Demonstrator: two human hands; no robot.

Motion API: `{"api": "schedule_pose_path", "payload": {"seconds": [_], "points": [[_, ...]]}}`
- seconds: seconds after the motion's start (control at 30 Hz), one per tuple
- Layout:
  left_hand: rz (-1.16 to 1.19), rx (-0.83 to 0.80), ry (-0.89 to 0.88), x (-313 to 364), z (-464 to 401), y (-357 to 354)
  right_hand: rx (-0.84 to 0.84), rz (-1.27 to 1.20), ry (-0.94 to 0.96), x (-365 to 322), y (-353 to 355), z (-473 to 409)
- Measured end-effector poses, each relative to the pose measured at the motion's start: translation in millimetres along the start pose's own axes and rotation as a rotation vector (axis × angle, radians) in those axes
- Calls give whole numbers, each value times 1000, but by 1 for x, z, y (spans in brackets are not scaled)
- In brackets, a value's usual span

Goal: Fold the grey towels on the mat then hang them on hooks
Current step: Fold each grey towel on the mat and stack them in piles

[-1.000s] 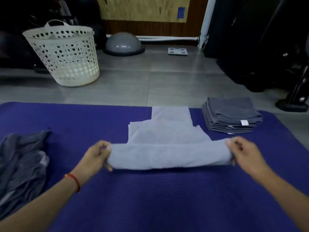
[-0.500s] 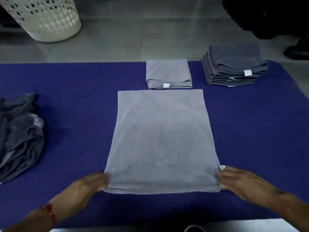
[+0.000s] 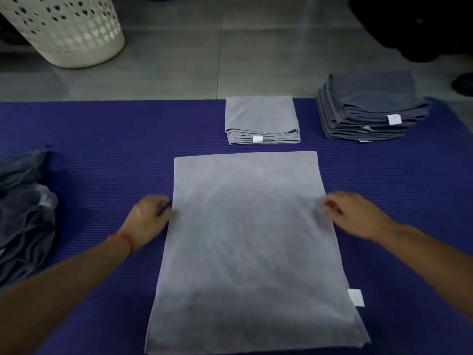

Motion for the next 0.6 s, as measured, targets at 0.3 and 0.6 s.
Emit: {"api": "schedule_pose_path", "payload": {"seconds": [0.3, 0.6], "points": [[533, 89, 541, 35, -139, 2, 108, -283, -527, 18, -4, -149], [802, 132, 417, 23, -155, 23, 515, -770, -514, 19, 7, -159]]}}
Point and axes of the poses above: each hand's wrist, its own z-axis away from the middle knuckle, its own y-axis out of the back of the hand, x = y × z, the point moved 1 cm from there along -z, towards the middle knuckle, and after that the axes turned 4 degrees about -x, right-handed, at the moved point
